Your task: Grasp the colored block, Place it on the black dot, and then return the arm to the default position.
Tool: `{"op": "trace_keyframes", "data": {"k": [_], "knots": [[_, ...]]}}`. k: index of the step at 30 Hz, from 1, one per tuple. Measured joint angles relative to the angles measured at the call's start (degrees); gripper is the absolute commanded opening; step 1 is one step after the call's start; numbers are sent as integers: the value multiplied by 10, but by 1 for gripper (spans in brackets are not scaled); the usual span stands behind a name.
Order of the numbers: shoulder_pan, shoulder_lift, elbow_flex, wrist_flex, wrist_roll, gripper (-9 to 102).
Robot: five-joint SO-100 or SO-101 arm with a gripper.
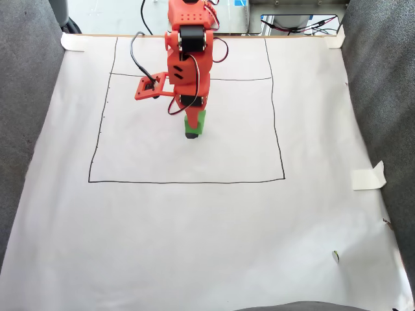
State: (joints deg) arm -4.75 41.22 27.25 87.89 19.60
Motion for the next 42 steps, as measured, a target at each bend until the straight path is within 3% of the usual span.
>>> {"op": "trace_keyframes", "data": {"k": [42], "knots": [[24, -40, 0, -17, 0, 0]]}}
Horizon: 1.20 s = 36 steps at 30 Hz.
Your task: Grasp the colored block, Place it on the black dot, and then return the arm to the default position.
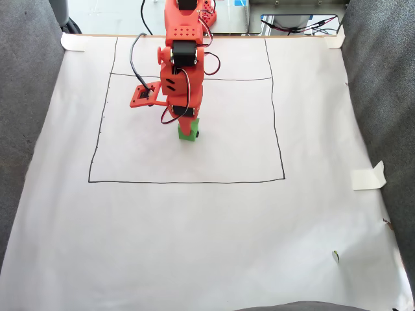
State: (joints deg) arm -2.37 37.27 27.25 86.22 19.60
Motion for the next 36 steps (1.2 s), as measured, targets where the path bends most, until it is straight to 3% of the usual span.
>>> {"op": "trace_keyframes", "data": {"k": [7, 11, 26, 31, 36], "knots": [[-3, -4, 5, 0, -12, 0], [-5, -3, 11, -1, -23, 13], [-14, -4, 35, 6, -42, 27], [-13, 7, 51, 18, -42, 44], [-11, 91, 123, -13, -42, 53]]}}
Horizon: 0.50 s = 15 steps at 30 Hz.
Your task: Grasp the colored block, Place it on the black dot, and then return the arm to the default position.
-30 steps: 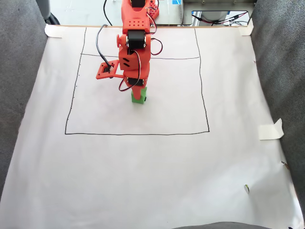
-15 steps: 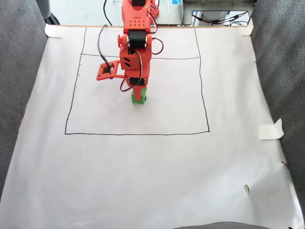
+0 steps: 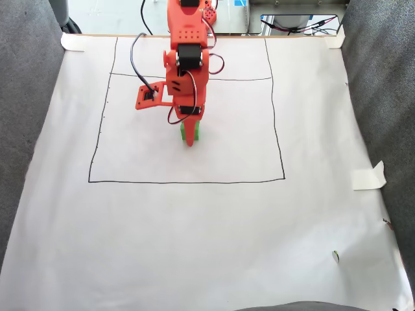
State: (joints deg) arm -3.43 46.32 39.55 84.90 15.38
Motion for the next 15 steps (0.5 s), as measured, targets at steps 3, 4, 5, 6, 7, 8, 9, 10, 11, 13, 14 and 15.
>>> {"op": "trace_keyframes", "data": {"k": [3, 4, 5, 6, 7, 8, 9, 10, 11, 13, 14, 15], "knots": [[12, 54, 40, -16, 2, 54], [17, 75, 55, -20, 4, 54], [20, 96, 71, -25, 4, 54], [22, 119, 91, -29, 4, 54], [22, 143, 113, -35, 4, 54], [21, 171, 137, -43, 4, 54], [19, 200, 166, -52, 4, 54], [18, 236, 200, -66, 4, 52], [18, 274, 240, -83, 1, 51], [18, 361, 335, -128, -8, 49], [18, 406, 386, -152, -12, 48], [18, 451, 437, -174, -17, 47]]}}
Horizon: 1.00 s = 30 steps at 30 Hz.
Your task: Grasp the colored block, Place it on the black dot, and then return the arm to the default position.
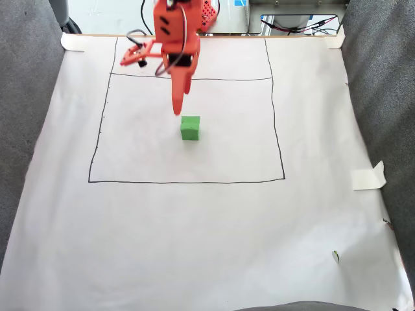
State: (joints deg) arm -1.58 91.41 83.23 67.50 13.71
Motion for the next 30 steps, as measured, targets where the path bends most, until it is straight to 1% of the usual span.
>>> {"op": "trace_keyframes", "data": {"k": [2, 3, 5, 7, 8, 9, 13, 17, 19, 21, 24, 27, 30], "knots": [[-6, 89, 105, -36, -10, 44], [-11, 131, 156, -50, -14, 40], [-18, 208, 245, -73, -22, 28], [-21, 281, 326, -98, -27, 20], [-21, 314, 364, -112, -31, 13], [-21, 347, 401, -124, -34, 0], [-18, 484, 528, -150, -54, 0], [12, 621, 636, -152, -88, 0], [11, 683, 686, -145, -99, 0], [3, 739, 730, -129, -104, 0], [-8, 830, 776, -81, -105, 0], [-13, 902, 782, -27, -106, 0], [5, 910, 787, -23, -118, 0]]}}
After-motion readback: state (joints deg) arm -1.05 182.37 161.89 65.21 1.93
